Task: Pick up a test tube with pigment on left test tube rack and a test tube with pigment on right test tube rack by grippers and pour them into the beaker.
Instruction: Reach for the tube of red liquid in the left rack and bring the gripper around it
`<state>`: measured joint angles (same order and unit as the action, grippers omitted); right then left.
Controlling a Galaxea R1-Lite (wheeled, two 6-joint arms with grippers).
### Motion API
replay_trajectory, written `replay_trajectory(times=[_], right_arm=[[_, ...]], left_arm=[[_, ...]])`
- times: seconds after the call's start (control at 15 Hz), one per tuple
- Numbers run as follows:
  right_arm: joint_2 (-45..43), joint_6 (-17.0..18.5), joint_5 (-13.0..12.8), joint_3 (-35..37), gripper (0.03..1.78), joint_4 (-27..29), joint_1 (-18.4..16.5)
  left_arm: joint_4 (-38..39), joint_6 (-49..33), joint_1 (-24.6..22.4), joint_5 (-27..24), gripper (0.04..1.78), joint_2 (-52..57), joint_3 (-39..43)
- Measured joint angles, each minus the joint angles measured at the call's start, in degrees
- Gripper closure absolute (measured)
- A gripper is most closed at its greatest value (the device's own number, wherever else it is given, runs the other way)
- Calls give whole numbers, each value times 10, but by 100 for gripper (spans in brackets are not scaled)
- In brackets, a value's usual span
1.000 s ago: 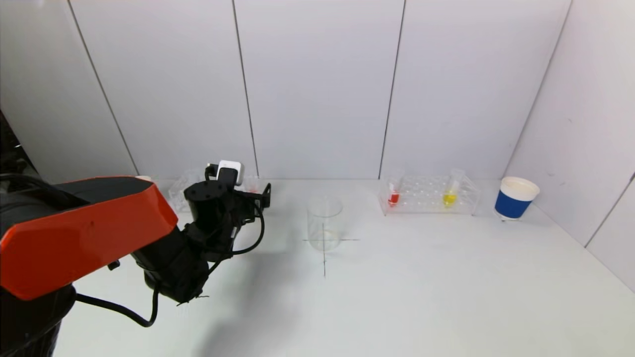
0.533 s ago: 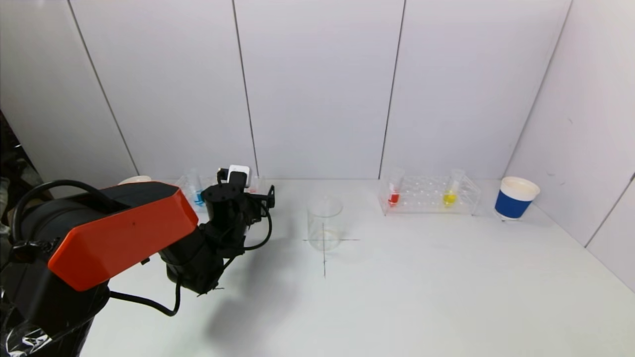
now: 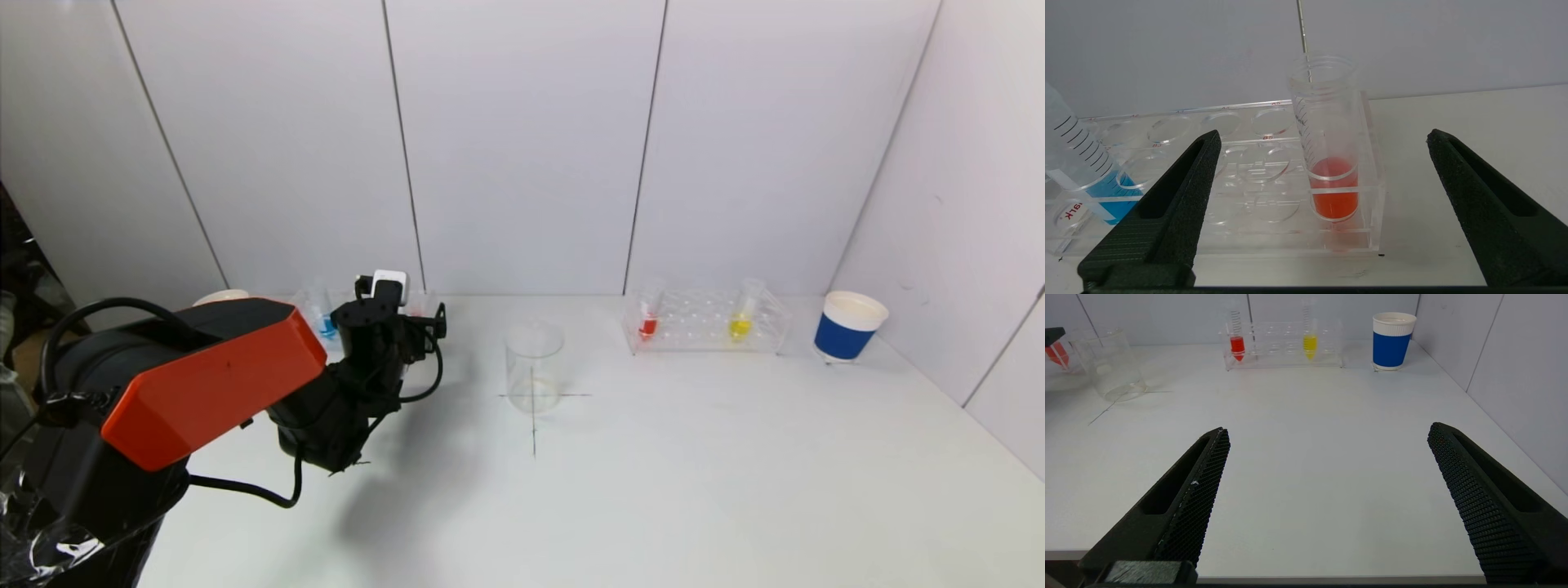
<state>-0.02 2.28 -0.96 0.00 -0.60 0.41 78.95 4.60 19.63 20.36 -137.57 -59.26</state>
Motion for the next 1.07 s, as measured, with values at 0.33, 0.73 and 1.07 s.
replay_trajectory(times=[0.33, 0.73, 1.07], right_arm=[[0, 0, 0, 0, 5, 0, 0], [0, 0, 0, 0, 5, 0, 0], [0, 0, 0, 0, 5, 0, 0]], left_arm=[[-8, 0, -8, 0, 6, -19, -37], [-23, 0, -10, 1, 6, -39, -82], [-27, 0, -12, 1, 6, -49, -99]])
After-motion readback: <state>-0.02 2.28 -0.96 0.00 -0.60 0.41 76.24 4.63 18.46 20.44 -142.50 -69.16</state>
